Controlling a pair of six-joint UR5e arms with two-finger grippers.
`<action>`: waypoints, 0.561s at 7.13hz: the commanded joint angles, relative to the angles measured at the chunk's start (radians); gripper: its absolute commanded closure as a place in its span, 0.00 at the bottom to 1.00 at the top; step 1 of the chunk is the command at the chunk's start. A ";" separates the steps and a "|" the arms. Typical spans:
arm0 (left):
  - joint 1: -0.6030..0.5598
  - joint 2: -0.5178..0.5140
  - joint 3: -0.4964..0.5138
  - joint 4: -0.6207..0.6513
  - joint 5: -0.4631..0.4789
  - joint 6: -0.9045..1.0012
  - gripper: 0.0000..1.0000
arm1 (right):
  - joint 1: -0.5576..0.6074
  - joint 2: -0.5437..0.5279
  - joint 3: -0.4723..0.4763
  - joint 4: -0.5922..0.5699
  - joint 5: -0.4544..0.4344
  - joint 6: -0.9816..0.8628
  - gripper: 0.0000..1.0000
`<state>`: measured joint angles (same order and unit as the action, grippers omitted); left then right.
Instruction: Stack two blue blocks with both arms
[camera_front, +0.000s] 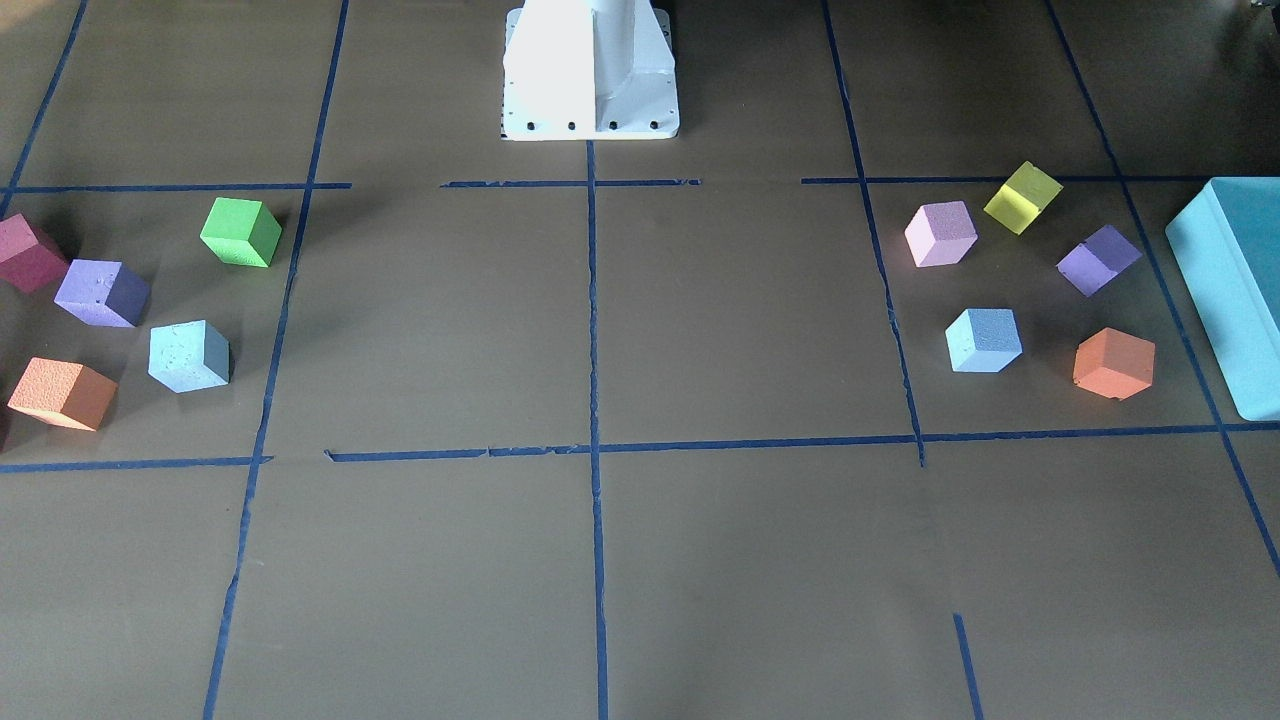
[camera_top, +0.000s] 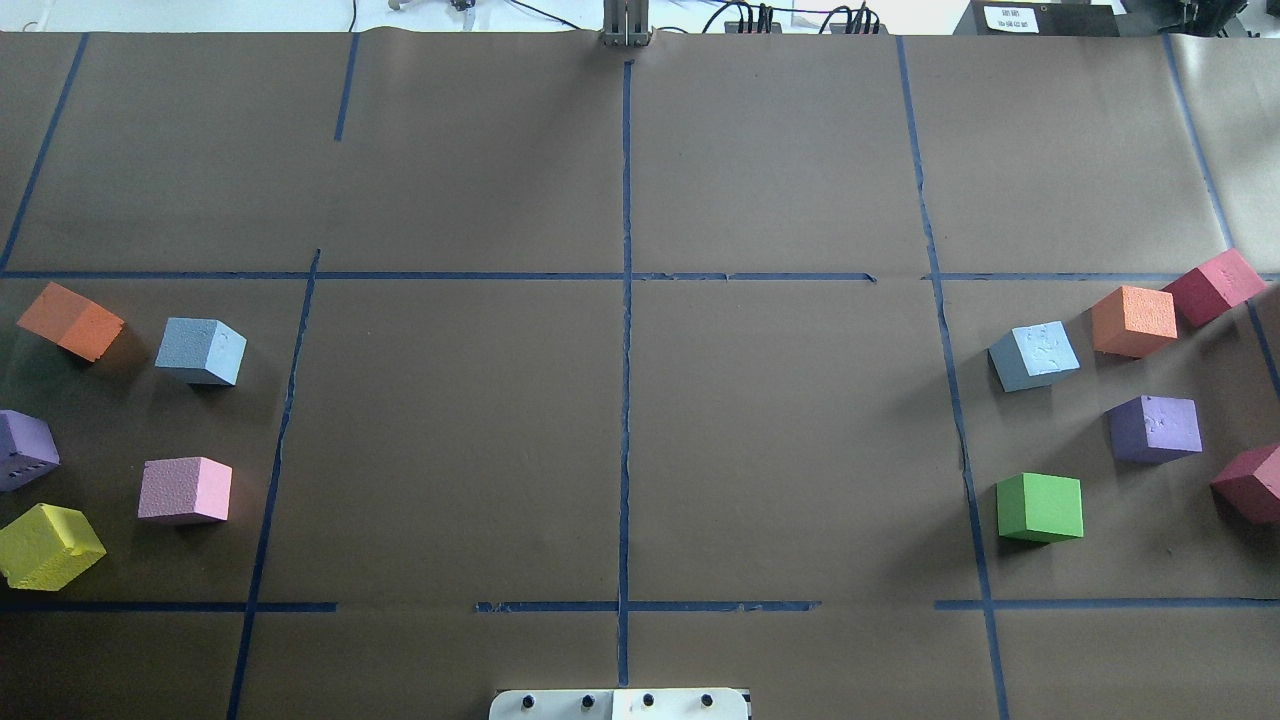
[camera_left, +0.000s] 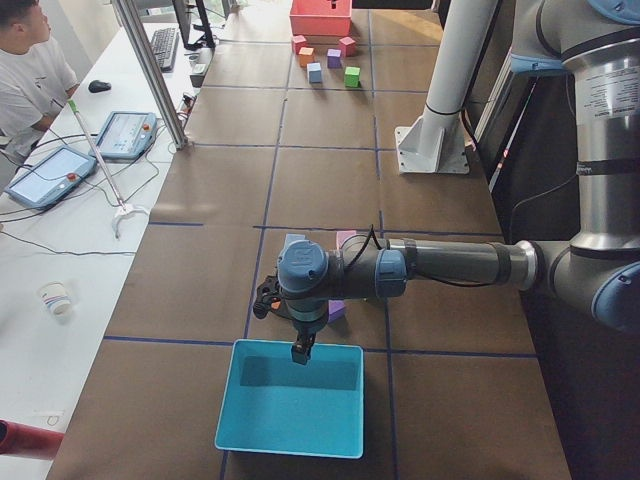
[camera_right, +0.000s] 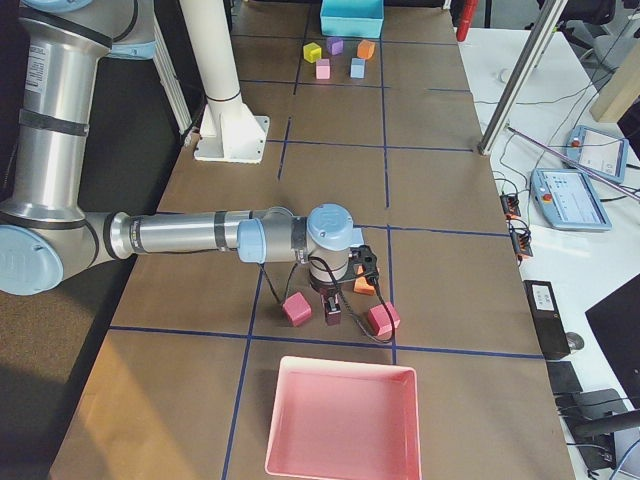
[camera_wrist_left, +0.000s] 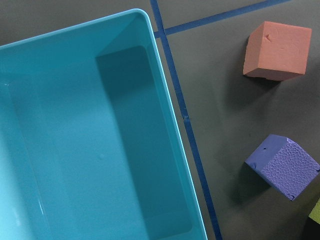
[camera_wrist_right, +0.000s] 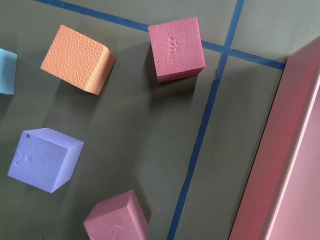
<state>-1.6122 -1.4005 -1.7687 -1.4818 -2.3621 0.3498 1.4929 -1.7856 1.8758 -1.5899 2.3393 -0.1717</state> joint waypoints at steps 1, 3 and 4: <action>0.002 -0.011 -0.005 0.003 0.006 0.002 0.00 | -0.005 0.005 0.000 0.025 0.003 0.006 0.00; 0.008 -0.011 0.009 0.002 0.001 0.002 0.00 | -0.078 0.041 0.009 0.059 0.038 0.099 0.00; 0.008 -0.011 0.012 0.000 0.000 0.002 0.00 | -0.156 0.081 0.014 0.155 0.037 0.277 0.00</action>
<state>-1.6055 -1.4106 -1.7626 -1.4805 -2.3605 0.3512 1.4151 -1.7463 1.8834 -1.5207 2.3696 -0.0603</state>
